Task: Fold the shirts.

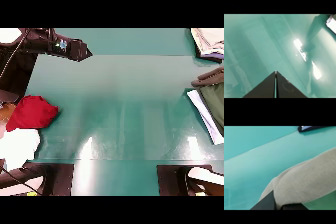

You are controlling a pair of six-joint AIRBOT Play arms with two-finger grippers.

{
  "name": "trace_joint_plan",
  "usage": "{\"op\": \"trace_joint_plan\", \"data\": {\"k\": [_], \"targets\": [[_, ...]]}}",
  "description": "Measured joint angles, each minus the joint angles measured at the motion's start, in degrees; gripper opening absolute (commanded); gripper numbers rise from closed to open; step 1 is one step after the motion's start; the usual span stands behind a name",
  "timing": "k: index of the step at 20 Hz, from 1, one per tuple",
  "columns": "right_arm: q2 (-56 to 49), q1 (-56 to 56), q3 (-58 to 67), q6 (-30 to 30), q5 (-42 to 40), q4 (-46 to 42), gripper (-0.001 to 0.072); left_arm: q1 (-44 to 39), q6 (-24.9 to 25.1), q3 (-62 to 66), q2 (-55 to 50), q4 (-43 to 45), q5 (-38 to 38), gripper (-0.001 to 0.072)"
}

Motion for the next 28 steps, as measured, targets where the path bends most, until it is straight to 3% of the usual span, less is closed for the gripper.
{"op": "trace_joint_plan", "data": {"k": [6,12,13,14,15,20,21,25,28], "targets": [[3.13,-4.35,-1.57,-0.09,6.78,-1.07,0.0016,0.0,0.37,0.0,0.0,0.94,-0.37,0.0031],[9.29,-9.4,-14.29,0.79,8.46,-14.14,0.004,0.0,1.36,0.0,0.0,1.16,-0.48,0.0031],[10.27,-10.71,-16.7,1.27,8.33,-16.44,0.0249,0.0,1.4,0.0,0.0,1.2,-0.5,0.0031],[11.1,-12.09,-18.82,1.84,8.31,-18.47,0.0528,0.0,1.62,0.0,0.0,1.2,-0.52,0.0031],[11.85,-13.73,-21.07,2.43,8.2,-20.17,0.0632,0.0,1.86,0.0,0.0,1.22,-0.55,0.0031],[13.86,-19.98,-29.07,3.85,7.78,-21.27,0.0603,0.0,2.71,0.0,0.0,1.27,-0.85,0.0031],[14.05,-20.28,-29.88,3.96,7.65,-19.21,0.0546,0.0,2.8,0.0,0.0,1.27,-0.87,0.0031],[14.36,-15.15,-31.39,4.22,7.56,-7.96,0.0517,0.0,2.95,0.0,0.0,1.29,-0.55,0.0031],[14.43,-6.05,-31.71,4.33,7.17,-1.92,0.0141,0.0,2.97,0.0,0.0,1.31,-0.66,0.0031]]}}
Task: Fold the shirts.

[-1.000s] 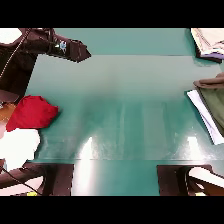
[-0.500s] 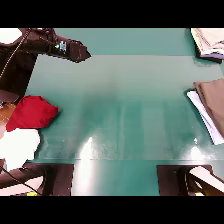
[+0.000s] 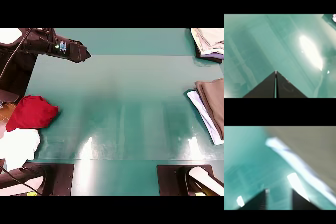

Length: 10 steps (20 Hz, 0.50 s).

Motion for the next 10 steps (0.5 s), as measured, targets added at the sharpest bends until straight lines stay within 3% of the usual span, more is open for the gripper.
{"op": "trace_joint_plan", "data": {"k": [2,10], "targets": [[0.0,7.04,-0.13,0.04,-0.74,1.92,0.0017,0.0,0.02,0.0,0.0,-0.02,0.31,0.0031],[0.0,23.87,-0.22,-0.61,-3.54,4.13,0.0017,0.0,0.04,0.0,0.02,-0.09,4.7,0.0031]]}}
